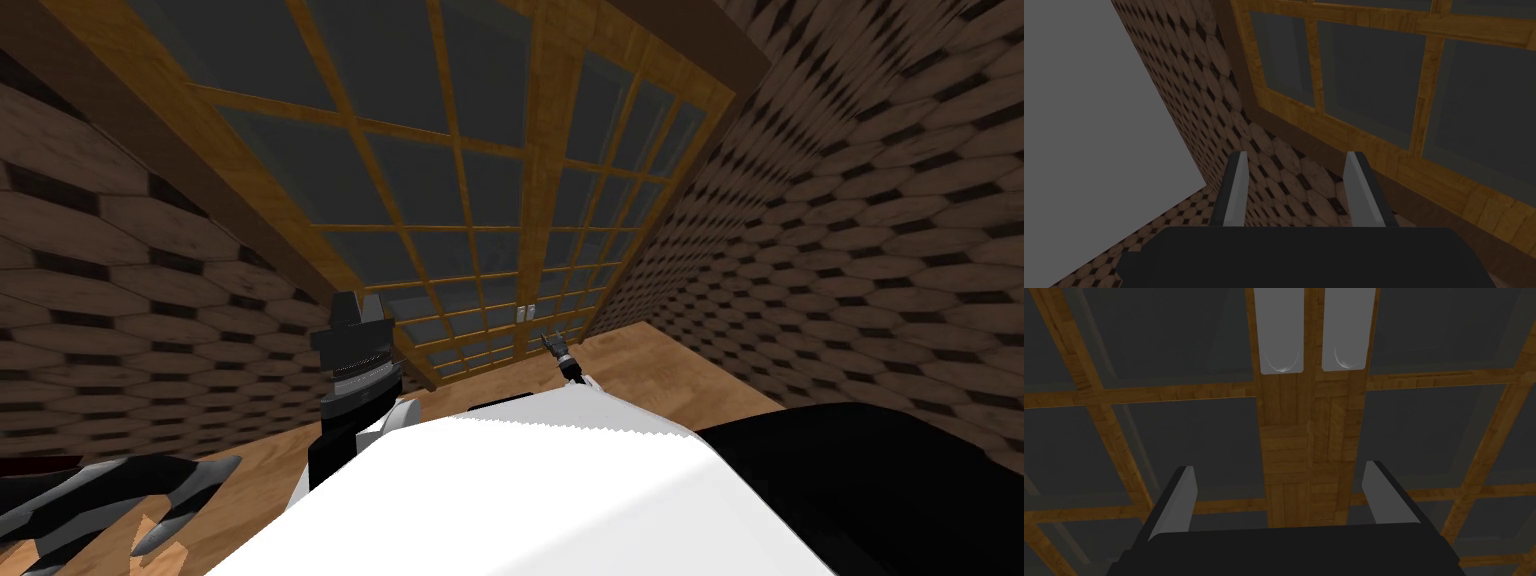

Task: Pull the door open

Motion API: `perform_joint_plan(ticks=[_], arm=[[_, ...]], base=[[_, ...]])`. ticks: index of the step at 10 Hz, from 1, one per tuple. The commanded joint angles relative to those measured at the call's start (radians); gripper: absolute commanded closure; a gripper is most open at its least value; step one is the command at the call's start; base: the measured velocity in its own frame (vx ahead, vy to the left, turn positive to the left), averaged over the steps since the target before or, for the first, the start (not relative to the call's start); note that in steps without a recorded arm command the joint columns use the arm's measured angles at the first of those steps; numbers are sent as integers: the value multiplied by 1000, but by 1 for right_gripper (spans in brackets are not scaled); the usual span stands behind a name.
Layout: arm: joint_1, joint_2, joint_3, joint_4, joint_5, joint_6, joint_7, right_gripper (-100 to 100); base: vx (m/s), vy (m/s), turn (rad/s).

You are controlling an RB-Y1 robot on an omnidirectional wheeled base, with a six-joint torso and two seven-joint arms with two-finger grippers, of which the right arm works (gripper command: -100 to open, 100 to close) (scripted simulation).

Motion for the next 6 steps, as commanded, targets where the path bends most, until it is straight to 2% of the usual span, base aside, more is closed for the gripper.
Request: perform_joint_plan(ticks=[1,2,3,4,5,6], arm=[[-12,-1,-5,32,7,-5,25,-100],[-23,-2,-8,56,12,-10,41,-100],[-18,-2,-6,45,8,-9,30,-100],[0,-8,-16,56,1,-6,39,-100],[0,-8,-16,56,1,-6,39,-100],[16,-12,-25,64,-7,-3,44,-100]], base=[[125,4,62],[143,25,80],[67,14,15],[-87,-34,-58],[-126,-38,-25],[-145,-55,-18]])
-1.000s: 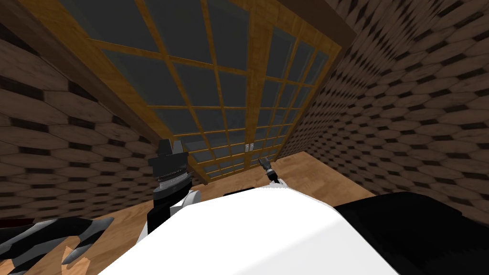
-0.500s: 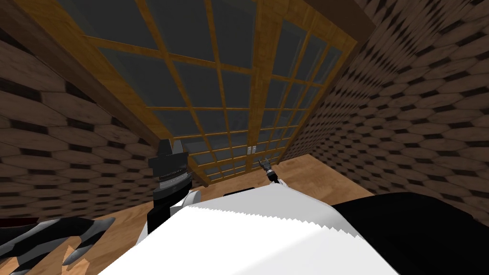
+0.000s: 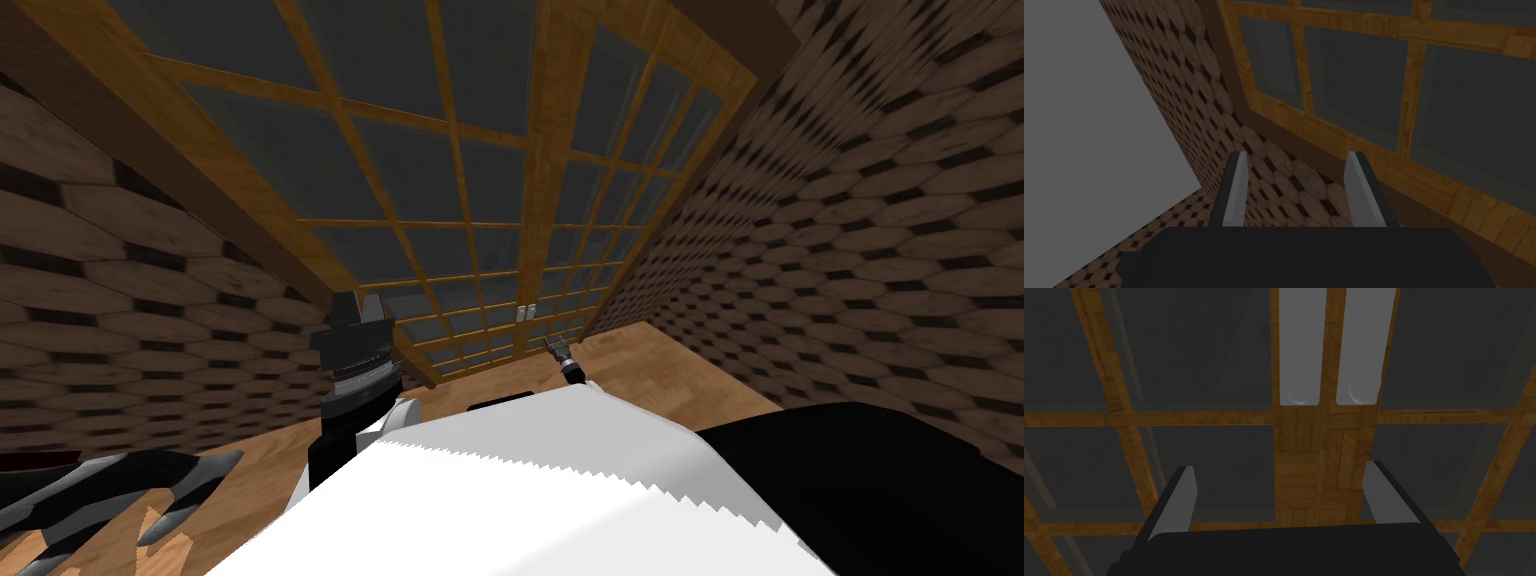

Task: Pull the door open

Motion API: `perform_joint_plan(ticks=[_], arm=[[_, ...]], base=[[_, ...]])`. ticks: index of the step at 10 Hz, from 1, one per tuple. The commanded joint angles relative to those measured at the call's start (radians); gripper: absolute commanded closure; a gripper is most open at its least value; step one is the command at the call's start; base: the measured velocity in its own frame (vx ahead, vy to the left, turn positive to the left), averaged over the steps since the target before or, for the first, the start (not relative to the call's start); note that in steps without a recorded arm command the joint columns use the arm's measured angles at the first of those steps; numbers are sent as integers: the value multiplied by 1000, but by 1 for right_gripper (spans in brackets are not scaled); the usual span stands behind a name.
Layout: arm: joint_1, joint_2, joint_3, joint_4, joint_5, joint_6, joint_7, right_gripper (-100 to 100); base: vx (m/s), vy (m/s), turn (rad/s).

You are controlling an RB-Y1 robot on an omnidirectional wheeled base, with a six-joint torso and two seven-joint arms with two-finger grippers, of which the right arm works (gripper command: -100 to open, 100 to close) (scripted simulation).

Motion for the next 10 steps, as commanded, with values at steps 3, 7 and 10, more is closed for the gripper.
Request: perform_joint_plan(ticks=[3,7,10], arm=[[47,-17,-30,24,-27,12,15,-100],[74,-26,-48,38,-44,20,27,-100],[114,-38,-78,59,-73,32,46,-100]], base=[[-173,-63,-27],[-107,-48,-6],[-100,-41,1]])
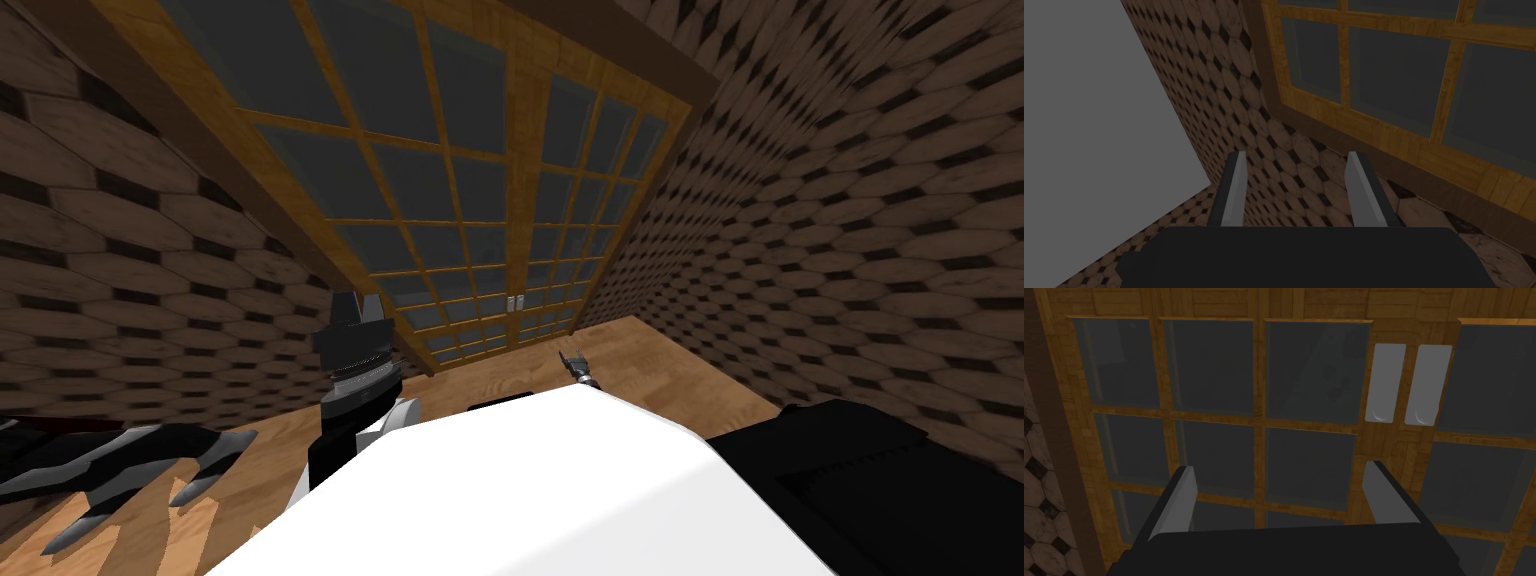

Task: Pull the door open

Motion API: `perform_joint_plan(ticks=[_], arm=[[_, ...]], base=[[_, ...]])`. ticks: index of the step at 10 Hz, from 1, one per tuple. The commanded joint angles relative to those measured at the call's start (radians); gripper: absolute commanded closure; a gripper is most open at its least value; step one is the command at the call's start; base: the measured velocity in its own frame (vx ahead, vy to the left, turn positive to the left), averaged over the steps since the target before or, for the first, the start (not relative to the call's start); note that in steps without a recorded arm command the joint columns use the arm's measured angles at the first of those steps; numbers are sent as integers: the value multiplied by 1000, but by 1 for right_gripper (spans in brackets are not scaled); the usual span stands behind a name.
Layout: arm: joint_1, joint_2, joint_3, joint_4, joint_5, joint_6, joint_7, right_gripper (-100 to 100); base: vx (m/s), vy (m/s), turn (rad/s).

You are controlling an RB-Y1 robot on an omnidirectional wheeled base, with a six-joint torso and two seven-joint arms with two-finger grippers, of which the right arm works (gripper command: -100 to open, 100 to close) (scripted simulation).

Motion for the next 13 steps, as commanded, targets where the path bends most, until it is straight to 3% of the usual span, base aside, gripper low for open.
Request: perform_joint_plan(ticks=[1,3,4,6,8,13], arm=[[14,-4,-20,29,-19,1,22,-100],[41,-12,-44,44,-45,11,40,-100],[41,-12,-44,44,-45,11,40,-100],[60,-15,-76,59,-87,26,73,-100],[45,-6,-84,56,-109,32,94,-100],[-11,19,-75,36,-122,33,111,-100]], base=[[-166,-63,16],[-173,-91,41],[-66,-40,13],[-41,-57,159],[110,-48,214],[187,13,136]])
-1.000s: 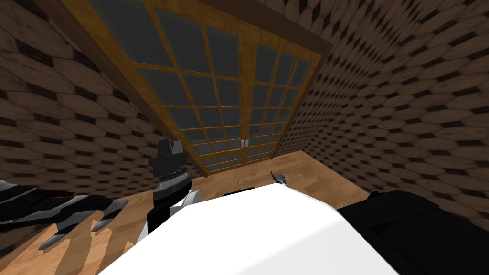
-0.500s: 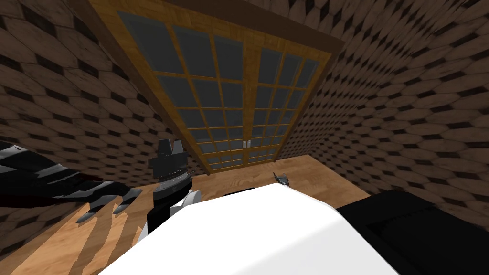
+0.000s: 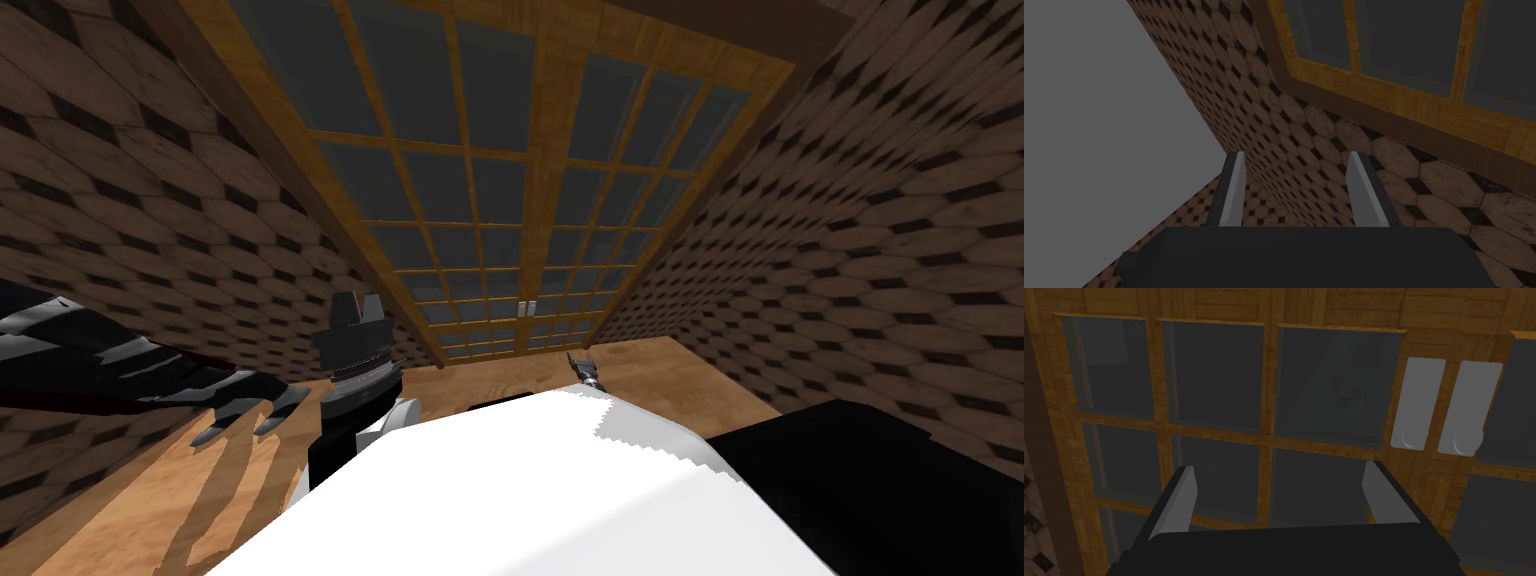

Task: Pull the door open

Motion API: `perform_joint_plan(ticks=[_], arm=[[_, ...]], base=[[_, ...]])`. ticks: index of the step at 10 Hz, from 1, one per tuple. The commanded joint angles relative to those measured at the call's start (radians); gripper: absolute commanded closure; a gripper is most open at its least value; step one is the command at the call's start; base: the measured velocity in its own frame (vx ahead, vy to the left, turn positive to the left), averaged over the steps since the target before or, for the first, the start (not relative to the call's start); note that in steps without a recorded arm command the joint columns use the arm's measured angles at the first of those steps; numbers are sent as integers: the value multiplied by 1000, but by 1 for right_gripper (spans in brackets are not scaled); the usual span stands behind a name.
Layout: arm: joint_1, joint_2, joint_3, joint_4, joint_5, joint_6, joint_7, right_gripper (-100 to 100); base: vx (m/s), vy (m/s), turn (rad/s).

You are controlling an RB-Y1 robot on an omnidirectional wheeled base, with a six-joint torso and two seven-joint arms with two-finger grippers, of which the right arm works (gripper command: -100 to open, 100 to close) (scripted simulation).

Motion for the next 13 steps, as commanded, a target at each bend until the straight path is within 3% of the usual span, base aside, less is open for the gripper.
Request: perform_joint_plan(ticks=[1,6,8,9,13], arm=[[-16,10,6,-14,-2,-2,3,-100],[-83,38,28,-42,0,-7,10,-100],[-83,38,28,-42,0,-7,10,-100],[-109,48,38,-52,2,-9,11,-100],[-141,59,46,-52,4,-13,14,-100]], base=[[186,25,142],[192,7,123],[105,-2,19],[116,17,126],[168,-17,88]])
